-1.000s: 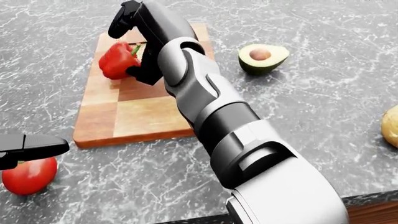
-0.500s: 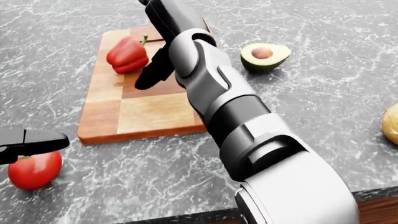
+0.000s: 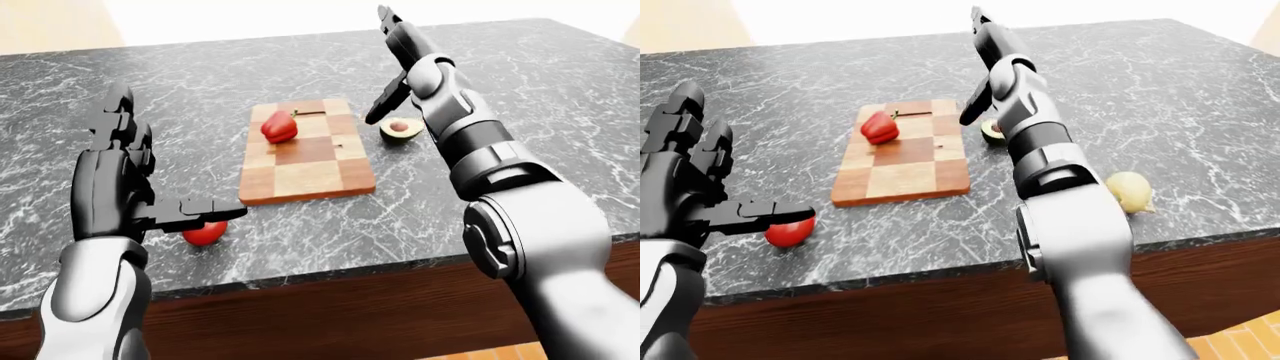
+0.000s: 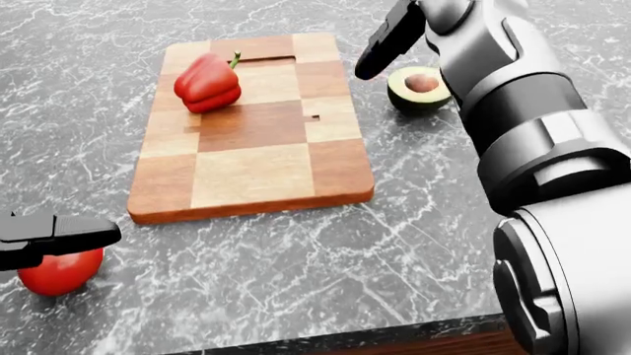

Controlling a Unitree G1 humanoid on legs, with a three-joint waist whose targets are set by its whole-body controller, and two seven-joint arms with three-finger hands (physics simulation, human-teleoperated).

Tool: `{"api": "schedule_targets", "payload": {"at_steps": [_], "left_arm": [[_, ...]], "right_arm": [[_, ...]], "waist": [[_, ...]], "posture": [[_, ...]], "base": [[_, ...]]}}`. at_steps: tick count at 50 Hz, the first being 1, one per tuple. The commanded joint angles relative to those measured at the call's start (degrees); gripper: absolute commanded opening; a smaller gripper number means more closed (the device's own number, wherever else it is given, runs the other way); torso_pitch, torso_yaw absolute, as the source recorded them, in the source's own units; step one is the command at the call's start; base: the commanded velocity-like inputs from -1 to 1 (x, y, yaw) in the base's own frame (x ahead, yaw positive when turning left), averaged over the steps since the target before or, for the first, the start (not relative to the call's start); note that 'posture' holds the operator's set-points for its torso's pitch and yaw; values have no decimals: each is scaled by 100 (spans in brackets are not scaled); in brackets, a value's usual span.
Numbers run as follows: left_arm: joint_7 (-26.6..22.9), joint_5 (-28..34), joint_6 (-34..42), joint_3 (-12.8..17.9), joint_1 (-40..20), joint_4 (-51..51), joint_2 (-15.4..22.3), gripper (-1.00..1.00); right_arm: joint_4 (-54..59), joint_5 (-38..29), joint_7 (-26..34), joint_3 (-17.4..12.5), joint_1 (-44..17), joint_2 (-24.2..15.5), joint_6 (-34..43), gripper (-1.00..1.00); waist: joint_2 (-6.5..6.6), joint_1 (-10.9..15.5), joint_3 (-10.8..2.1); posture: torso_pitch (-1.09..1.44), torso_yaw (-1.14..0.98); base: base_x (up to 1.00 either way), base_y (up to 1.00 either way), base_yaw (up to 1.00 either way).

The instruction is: Place the avocado, onion, tomato and bell pepper on the cutting board.

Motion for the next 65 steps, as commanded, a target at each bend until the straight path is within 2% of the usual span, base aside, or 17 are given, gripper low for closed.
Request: {"api": "schedule_targets", "payload": {"at_steps": [1, 12, 21, 28, 44, 48, 51, 57, 65], "left_arm": [[27, 41, -131, 25, -150, -188, 57, 100], [-16, 70, 14, 37, -189, -288, 47, 100], [-53, 73, 43, 56, -205, -265, 69, 100], [-103, 31, 111, 164, -229, -309, 119, 100], [-74, 53, 116, 126, -179, -354, 100, 100], [-80, 66, 134, 114, -157, -393, 92, 100], [-84, 76, 123, 109, -151, -390, 87, 100], [-101, 80, 139, 126, -178, -384, 91, 100], [-134, 66, 175, 181, -200, -396, 129, 100]], "right_arm": [[-239, -103, 0, -18, -245, -117, -61, 100], [-243, -470, 243, -27, -114, -423, 72, 100], [-239, -593, 516, -34, 109, -415, 117, 100], [-224, -622, 550, -45, 265, -350, 160, 100], [-168, -576, 531, -93, 485, -322, 293, 100], [-170, -556, 535, -95, 515, -332, 336, 93], [-170, -526, 518, -104, 572, -329, 363, 76], [-147, -444, 458, -135, 637, -318, 419, 58], [-138, -332, 417, -168, 681, -308, 476, 41]], "waist": [[13, 7, -166], [-3, 3, -154], [-7, -1, -155], [-7, -3, -155], [-9, 1, -163], [-8, 2, -166], [-7, 4, -166], [-7, 4, -175], [-8, 6, -182]], "posture": [[0, 0], [0, 0], [0, 0], [0, 0], [0, 0], [0, 0], [0, 0], [0, 0], [0, 0]], "base": [[0, 0, 0], [0, 0, 0], [0, 0, 0], [0, 0, 0], [0, 0, 0], [0, 0, 0], [0, 0, 0], [0, 0, 0], [0, 0, 0]]}}
